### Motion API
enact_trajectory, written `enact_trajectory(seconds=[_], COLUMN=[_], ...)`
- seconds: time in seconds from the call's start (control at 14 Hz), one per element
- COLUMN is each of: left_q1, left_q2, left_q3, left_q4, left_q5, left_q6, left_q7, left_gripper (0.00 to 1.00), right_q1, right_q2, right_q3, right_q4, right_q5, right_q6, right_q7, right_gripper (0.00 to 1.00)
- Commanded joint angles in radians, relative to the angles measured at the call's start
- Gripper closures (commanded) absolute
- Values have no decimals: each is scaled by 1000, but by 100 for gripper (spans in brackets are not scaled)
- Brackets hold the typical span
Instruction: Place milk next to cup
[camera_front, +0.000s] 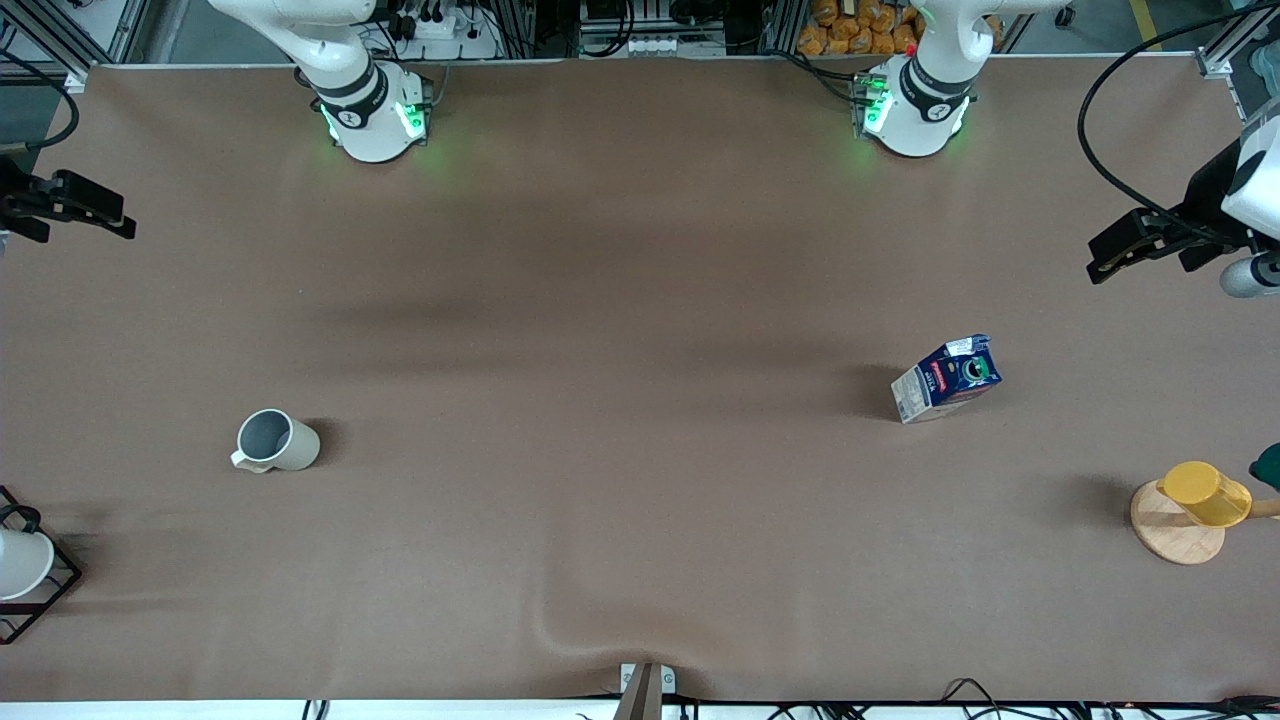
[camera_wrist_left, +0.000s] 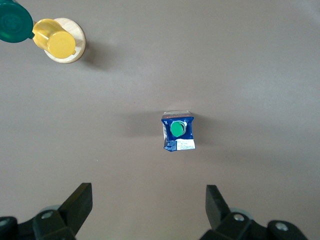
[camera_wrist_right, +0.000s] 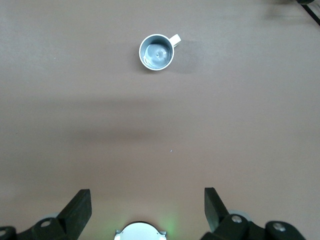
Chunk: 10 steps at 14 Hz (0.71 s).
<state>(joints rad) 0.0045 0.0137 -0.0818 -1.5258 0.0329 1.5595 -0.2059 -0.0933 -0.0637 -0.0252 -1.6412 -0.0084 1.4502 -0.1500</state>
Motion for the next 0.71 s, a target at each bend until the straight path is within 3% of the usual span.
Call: enact_trajectory(seconds=[0.0, 0.36, 0.64], left_q1=[3, -8, -9], left_q2=[-18, 15, 66], left_q3=[-3, -9, -21], left_q4=[-10, 26, -22], left_q5=[1, 2, -10], left_q6=[2, -10, 19], left_q7=[-12, -10, -44], left_gripper=[0, 0, 0], right_q1=[-11, -11, -11], right_q2=[-4, -4, 4], right_q3=[8, 8, 8], right_q4=[6, 6, 3], right_q5=[-7, -7, -7], right_q6=[-8, -8, -1], right_q7=[4, 4, 4], right_gripper=[0, 0, 0])
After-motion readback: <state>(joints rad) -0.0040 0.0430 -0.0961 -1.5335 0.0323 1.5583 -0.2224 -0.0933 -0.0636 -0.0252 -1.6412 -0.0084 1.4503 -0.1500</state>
